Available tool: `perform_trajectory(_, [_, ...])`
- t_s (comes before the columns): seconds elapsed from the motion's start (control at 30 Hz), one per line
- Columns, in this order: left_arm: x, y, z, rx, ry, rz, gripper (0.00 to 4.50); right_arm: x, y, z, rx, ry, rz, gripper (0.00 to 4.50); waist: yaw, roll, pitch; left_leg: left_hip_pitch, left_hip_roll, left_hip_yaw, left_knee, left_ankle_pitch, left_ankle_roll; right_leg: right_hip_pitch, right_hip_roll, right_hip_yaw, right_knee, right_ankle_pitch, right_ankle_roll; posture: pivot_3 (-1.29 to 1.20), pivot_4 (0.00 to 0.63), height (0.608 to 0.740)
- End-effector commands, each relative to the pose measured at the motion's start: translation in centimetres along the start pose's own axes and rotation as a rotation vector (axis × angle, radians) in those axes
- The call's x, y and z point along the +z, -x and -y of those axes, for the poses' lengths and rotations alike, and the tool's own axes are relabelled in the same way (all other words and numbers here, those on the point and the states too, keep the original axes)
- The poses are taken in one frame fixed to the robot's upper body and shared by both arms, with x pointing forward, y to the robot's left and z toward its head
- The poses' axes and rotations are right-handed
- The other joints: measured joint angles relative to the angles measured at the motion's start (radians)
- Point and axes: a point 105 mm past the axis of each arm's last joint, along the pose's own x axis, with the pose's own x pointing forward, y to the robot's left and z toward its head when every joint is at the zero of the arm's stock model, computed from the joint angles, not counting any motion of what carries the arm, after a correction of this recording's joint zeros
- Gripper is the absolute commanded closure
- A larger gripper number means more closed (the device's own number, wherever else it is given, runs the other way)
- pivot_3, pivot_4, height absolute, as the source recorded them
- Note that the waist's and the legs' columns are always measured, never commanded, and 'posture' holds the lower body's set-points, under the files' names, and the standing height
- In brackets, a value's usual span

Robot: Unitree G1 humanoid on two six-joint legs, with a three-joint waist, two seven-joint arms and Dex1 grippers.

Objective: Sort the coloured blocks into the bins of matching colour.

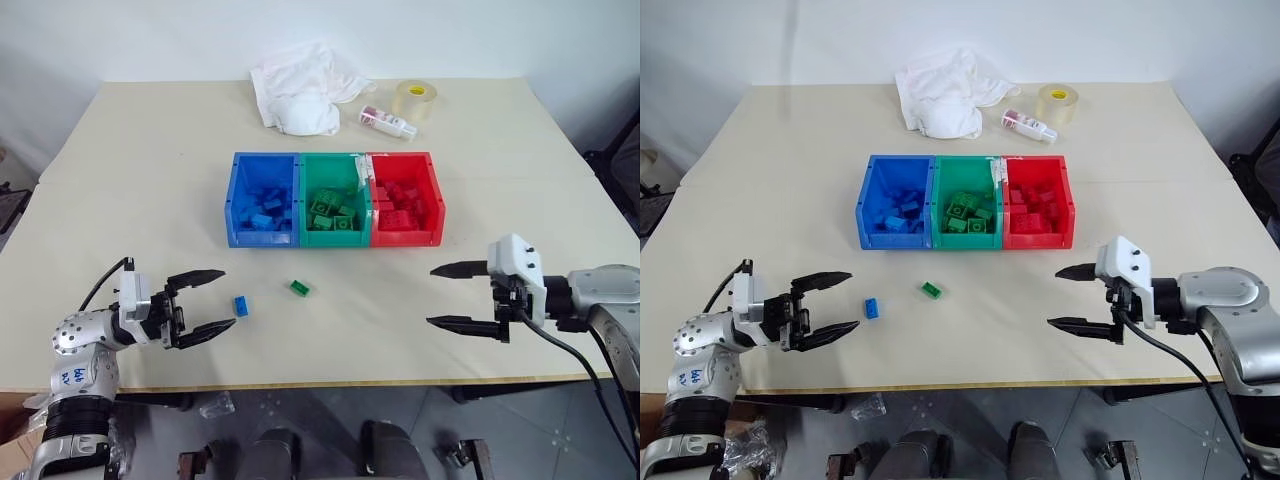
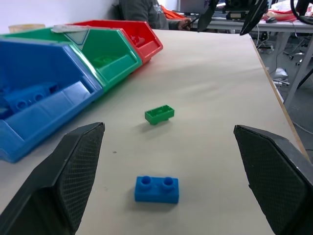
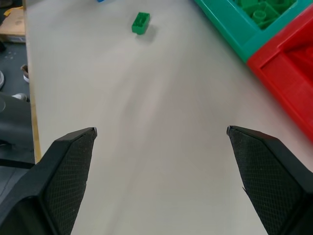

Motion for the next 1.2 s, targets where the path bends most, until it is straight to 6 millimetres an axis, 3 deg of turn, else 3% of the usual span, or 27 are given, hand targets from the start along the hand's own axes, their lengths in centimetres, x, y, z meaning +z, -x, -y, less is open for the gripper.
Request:
perform_trajectory(0.03, [0.4, -0.1, -0.2, 0.001, -0.022, 0.008, 0.00, 1.5, -2.7, -0.5, 0.061, 0.039, 0.052, 0.04, -0.002, 0.000, 0.000, 0.000, 0.000, 0.000, 0.000, 0.000, 0.000, 0.000, 0.000, 0.000, 0.000, 0.000, 0.000, 0.00, 0.150, 0.740])
perform_trajectory(0.4, [1.0, 0.0, 0.6, 0.028, -0.046, 0.018, 0.00, 4.3, -16.1, -0.4, 0.181, 0.122, 0.120, 0.04, -0.018, 0.000, 0.000, 0.000, 0.000, -0.002, 0.000, 0.000, 0.000, -0.002, 0.000, 0.000, 0.002, 0.000, 0.000, 0.00, 0.150, 0.740])
perform_trajectory(0.57, [1.1, 0.3, 1.3, 0.058, -0.046, 0.015, 0.00, 4.5, -19.3, -0.1, 0.178, 0.139, 0.107, 0.04, -0.029, -0.001, 0.000, 0.000, -0.003, -0.006, 0.000, 0.000, 0.000, -0.002, -0.001, -0.001, 0.004, 0.000, 0.000, 0.00, 0.150, 0.740])
perform_trajectory(0.67, [1.0, 0.5, 1.6, 0.073, -0.042, 0.011, 0.00, 3.7, -19.8, -0.2, 0.191, 0.168, 0.079, 0.64, -0.030, -0.001, 0.000, 0.000, -0.003, -0.007, -0.001, 0.000, 0.000, -0.002, 0.000, -0.001, 0.005, 0.000, 0.000, 0.00, 0.150, 0.740])
perform_trajectory(1.0, [0.8, 0.3, 1.6, 0.086, -0.034, 0.014, 0.00, 4.8, -18.7, -0.2, 0.182, 0.197, 0.135, 4.05, -0.031, 0.000, 0.000, 0.000, -0.002, -0.006, 0.000, 0.000, 0.000, -0.002, 0.000, -0.001, 0.005, 0.000, 0.000, 0.00, 0.150, 0.740])
perform_trajectory(1.2, [0.7, -0.1, 1.4, 0.083, -0.034, 0.022, 0.00, 8.4, -16.4, 1.4, 0.103, 0.188, 0.256, 4.04, -0.029, 0.000, 0.000, 0.000, -0.002, -0.006, 0.000, 0.000, 0.000, -0.002, 0.000, -0.001, 0.005, 0.000, 0.000, 0.00, 0.150, 0.740])
